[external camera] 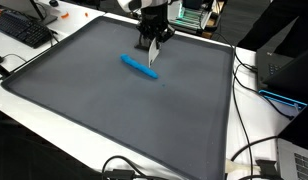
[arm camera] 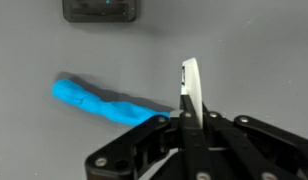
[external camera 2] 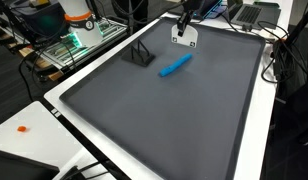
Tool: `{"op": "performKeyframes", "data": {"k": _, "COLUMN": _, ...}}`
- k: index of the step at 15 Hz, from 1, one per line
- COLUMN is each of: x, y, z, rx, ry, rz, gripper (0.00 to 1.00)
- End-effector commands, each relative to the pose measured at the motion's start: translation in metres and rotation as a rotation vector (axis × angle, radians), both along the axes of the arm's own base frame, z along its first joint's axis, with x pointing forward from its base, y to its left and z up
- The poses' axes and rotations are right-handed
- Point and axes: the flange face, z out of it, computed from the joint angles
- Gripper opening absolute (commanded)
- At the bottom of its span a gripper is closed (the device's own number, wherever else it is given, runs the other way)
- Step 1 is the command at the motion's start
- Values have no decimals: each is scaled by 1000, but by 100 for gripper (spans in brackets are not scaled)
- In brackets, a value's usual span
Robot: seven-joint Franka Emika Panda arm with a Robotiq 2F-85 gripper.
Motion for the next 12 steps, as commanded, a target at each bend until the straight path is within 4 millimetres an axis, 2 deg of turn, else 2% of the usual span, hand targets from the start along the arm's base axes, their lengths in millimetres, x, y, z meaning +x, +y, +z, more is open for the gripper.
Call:
{"op": "performKeyframes", "data": {"k": 1, "x": 10, "y": 5, "z": -12, "rx": 7, "ry": -4, "rz": -60, "gripper": 1}}
{"op": "performKeyframes", "data": {"k": 12, "x": 32, "y": 5, "z": -34, "rx": -57, "ry": -32, "rz": -100, "gripper": 1}}
